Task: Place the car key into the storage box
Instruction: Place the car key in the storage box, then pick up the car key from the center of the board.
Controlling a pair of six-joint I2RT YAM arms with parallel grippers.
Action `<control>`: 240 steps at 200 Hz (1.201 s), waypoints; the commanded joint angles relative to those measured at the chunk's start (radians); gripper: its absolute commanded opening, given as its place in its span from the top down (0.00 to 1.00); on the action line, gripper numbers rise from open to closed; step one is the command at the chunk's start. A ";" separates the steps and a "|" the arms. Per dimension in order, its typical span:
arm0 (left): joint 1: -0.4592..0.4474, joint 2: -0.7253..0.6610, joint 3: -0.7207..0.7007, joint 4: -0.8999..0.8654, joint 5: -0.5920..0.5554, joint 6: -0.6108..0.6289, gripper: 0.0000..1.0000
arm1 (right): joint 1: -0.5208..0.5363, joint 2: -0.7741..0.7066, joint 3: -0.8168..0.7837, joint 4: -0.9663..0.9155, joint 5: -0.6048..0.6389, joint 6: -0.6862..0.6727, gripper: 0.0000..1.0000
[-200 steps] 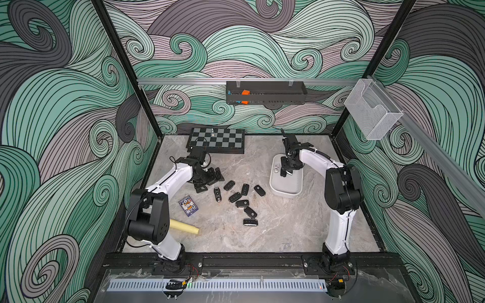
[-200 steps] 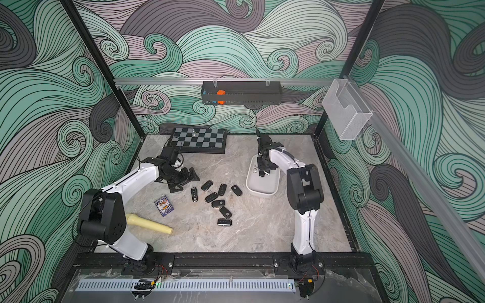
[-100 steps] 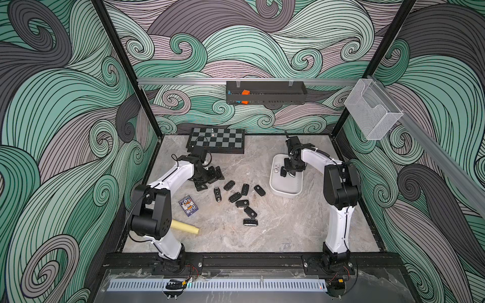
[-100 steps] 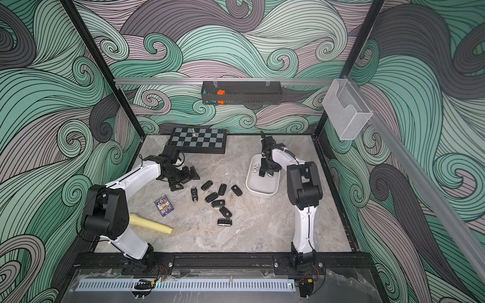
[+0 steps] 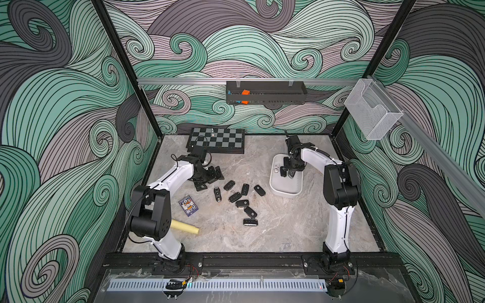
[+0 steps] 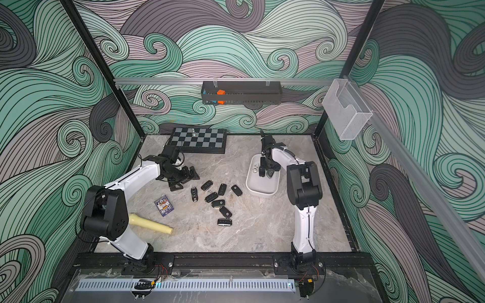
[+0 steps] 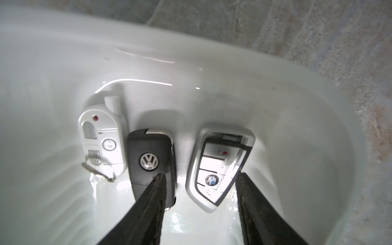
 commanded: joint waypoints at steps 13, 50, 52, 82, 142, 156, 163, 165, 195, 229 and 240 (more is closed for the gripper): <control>-0.006 -0.054 -0.014 -0.035 0.000 0.021 0.01 | 0.004 -0.123 -0.011 -0.010 -0.056 0.033 0.46; -0.006 -0.092 -0.052 -0.040 0.018 0.039 0.01 | 0.038 -0.234 -0.075 -0.010 -0.121 0.045 0.46; -0.006 -0.095 -0.055 -0.041 0.019 0.041 0.01 | 0.041 -0.240 -0.078 -0.010 -0.125 0.046 0.46; -0.005 -0.133 -0.101 -0.052 0.030 0.057 0.01 | 0.095 -0.320 -0.155 0.015 -0.201 0.049 0.45; -0.006 -0.201 -0.159 -0.090 0.030 0.099 0.01 | 0.265 -0.380 -0.256 0.040 -0.258 0.053 0.45; -0.005 -0.213 -0.162 -0.099 0.030 0.107 0.01 | 0.300 -0.383 -0.269 0.050 -0.254 0.054 0.44; -0.005 -0.213 -0.162 -0.104 0.031 0.113 0.01 | 0.316 -0.384 -0.272 0.055 -0.254 0.054 0.44; -0.005 -0.214 -0.161 -0.105 0.031 0.114 0.01 | 0.320 -0.383 -0.272 0.056 -0.254 0.054 0.44; -0.006 -0.211 -0.158 -0.108 0.022 0.139 0.01 | 0.376 -0.376 -0.272 0.058 -0.246 0.039 0.44; -0.005 -0.202 -0.160 -0.083 0.018 0.118 0.01 | 0.401 -0.336 -0.256 0.057 -0.272 -0.005 0.44; -0.005 -0.199 -0.150 -0.091 0.006 0.121 0.01 | 0.404 -0.314 -0.246 0.057 -0.278 -0.015 0.44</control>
